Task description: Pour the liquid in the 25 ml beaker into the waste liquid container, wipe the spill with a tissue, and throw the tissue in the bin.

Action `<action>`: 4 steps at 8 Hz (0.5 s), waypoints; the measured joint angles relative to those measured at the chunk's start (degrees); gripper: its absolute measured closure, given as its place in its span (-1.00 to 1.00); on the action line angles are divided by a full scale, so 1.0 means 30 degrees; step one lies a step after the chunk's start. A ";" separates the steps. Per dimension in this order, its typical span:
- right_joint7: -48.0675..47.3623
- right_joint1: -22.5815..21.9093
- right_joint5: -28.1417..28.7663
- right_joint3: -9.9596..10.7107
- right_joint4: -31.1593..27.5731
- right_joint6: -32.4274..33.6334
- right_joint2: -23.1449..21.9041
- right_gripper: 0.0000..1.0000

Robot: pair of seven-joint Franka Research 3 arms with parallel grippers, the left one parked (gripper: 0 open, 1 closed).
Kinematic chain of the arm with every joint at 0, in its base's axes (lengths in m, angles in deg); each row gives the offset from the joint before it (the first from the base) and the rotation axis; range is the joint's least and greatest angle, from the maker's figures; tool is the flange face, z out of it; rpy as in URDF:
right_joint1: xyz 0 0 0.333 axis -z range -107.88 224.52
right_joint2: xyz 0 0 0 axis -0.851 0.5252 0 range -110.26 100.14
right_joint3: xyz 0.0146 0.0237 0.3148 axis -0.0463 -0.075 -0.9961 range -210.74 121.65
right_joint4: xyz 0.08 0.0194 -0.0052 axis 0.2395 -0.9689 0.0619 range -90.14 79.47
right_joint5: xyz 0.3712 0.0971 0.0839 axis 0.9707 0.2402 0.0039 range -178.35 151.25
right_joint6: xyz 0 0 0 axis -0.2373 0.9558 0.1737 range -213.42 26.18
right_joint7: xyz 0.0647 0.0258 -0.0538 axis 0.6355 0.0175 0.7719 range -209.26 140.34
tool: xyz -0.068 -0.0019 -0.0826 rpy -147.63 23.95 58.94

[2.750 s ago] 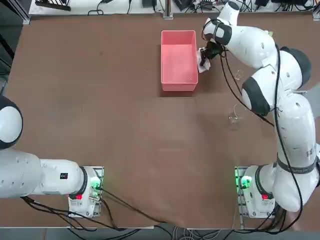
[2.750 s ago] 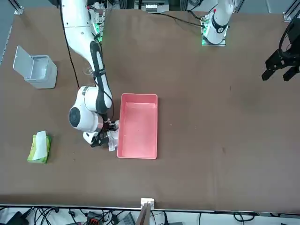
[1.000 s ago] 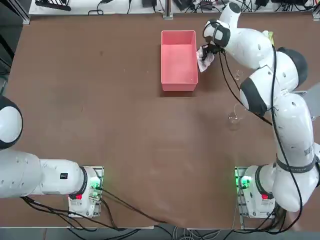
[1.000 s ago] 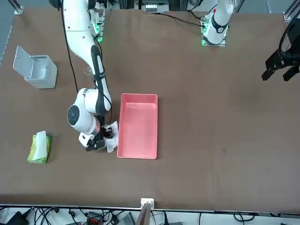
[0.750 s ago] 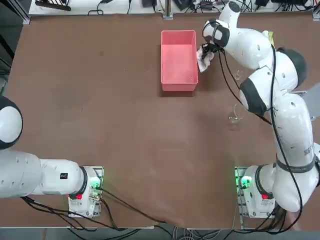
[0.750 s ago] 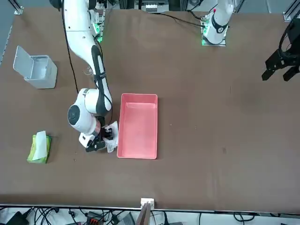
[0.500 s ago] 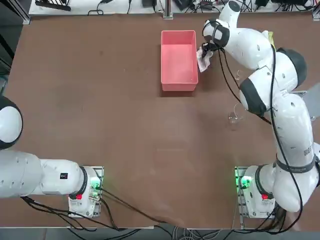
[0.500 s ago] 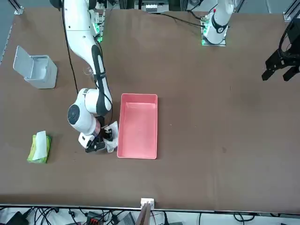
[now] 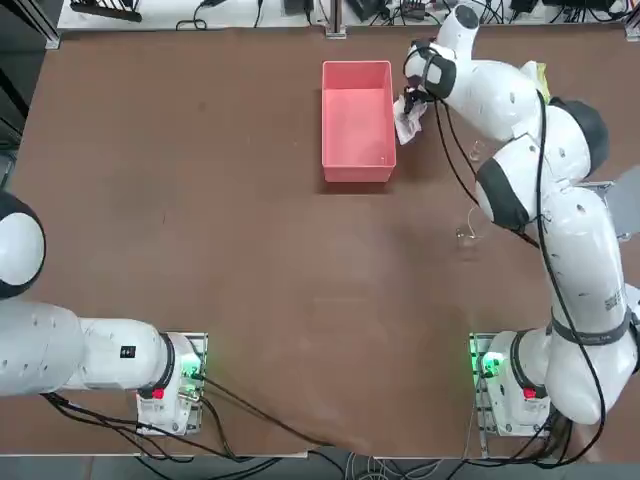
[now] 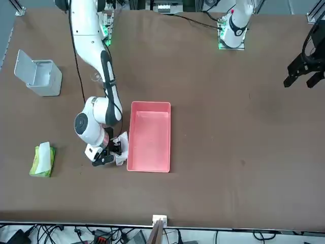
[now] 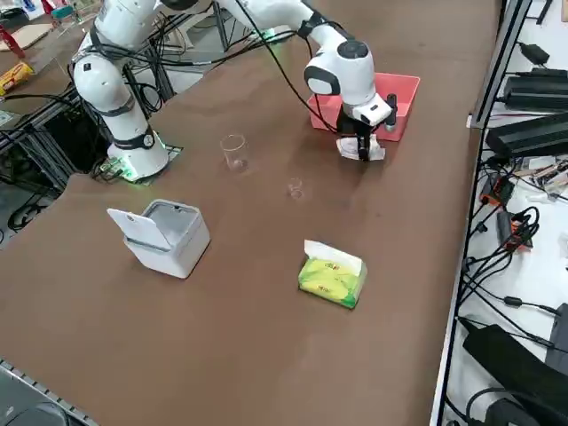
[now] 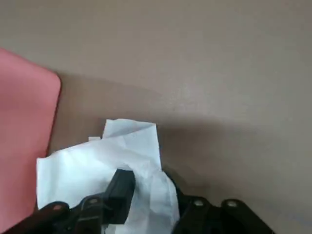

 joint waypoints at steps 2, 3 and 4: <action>0.0014 -0.0090 -0.0007 0.0010 0.0027 -0.0079 0.0002 0.56; 0.0020 -0.0132 -0.0005 0.0014 0.0049 -0.0093 -0.0012 0.68; 0.0020 -0.0223 -0.0009 0.0048 0.0096 -0.0152 -0.0006 0.90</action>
